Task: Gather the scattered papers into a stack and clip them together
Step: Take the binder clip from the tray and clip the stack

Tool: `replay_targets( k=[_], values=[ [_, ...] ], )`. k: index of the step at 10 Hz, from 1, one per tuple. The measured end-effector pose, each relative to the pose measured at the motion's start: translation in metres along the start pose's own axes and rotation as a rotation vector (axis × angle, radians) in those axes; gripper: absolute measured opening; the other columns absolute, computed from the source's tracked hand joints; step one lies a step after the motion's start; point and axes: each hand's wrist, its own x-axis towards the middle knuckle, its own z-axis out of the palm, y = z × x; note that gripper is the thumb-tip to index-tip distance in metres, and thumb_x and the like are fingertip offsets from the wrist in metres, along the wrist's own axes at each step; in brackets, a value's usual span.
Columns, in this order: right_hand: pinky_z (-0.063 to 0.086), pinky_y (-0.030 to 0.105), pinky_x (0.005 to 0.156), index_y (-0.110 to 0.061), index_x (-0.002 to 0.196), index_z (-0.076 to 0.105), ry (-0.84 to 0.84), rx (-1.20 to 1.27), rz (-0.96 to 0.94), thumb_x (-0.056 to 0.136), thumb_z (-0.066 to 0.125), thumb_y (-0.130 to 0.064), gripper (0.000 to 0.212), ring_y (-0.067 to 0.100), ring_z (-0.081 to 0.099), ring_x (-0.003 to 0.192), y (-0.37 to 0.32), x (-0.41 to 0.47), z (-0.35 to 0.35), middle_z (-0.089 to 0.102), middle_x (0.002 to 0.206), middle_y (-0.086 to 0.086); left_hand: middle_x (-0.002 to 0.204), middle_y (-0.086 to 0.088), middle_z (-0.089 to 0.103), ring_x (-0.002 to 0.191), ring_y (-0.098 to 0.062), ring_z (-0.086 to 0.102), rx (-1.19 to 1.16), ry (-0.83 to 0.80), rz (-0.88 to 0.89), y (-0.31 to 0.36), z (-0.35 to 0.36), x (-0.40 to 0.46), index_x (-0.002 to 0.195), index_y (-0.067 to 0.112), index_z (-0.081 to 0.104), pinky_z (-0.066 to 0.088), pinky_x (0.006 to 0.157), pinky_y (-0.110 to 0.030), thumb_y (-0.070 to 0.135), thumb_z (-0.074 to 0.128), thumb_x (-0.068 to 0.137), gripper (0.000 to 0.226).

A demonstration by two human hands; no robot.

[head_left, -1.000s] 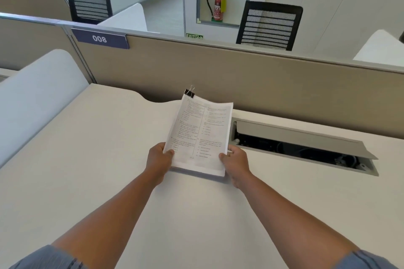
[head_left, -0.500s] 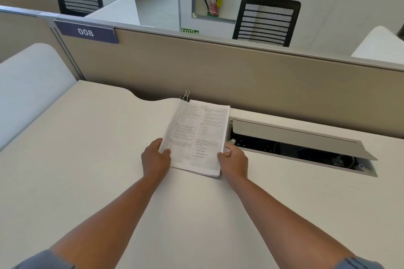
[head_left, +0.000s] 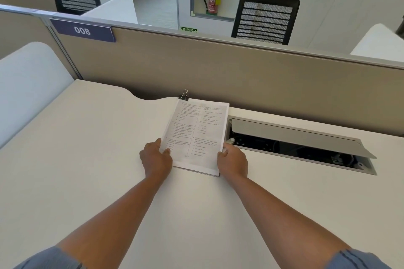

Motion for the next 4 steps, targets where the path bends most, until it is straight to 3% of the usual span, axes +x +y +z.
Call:
replay_targets(
  k=[1,2,3,4],
  values=[
    [0.041,0.03,0.06,-0.02,0.08,0.056,-0.011,-0.009,-0.032,0.093,0.052,-0.016,0.014,0.022,0.059,0.076,0.003,0.001,0.0,0.059,0.076,-0.004,0.144,-0.014,0.052,0.137,-0.039,0.037,0.051,0.004,-0.006,0.001,0.001,-0.002,0.15,0.01,0.049,0.029,0.115,-0.043,0.02,0.062,0.099,0.053],
    [0.049,0.032,0.068,-0.024,0.106,0.066,-0.036,0.018,-0.041,0.094,0.052,-0.018,0.02,0.024,0.064,0.085,-0.001,-0.001,-0.003,0.065,0.087,0.0,0.149,-0.01,0.047,0.14,-0.036,0.032,0.125,0.015,0.008,0.007,-0.003,-0.008,0.151,0.014,0.045,0.028,0.115,-0.047,0.022,0.061,0.099,0.055],
    [0.049,0.031,0.071,-0.024,0.133,0.061,-0.073,0.042,-0.077,0.093,0.052,-0.018,0.041,0.023,0.064,0.086,0.001,-0.002,-0.007,0.065,0.088,-0.001,0.152,-0.005,0.046,0.145,-0.03,0.029,0.17,0.053,0.14,0.016,-0.004,-0.016,0.151,0.015,0.043,0.023,0.119,-0.047,0.021,0.062,0.099,0.056],
    [0.048,0.031,0.073,-0.018,0.11,0.066,-0.057,0.057,-0.129,0.096,0.054,-0.017,0.019,0.02,0.062,0.09,-0.009,-0.011,-0.025,0.066,0.095,-0.004,0.148,-0.005,0.053,0.142,-0.028,0.036,0.133,0.071,0.347,0.035,-0.007,-0.027,0.146,0.014,0.05,0.024,0.119,-0.045,0.018,0.065,0.097,0.051]
  ],
)
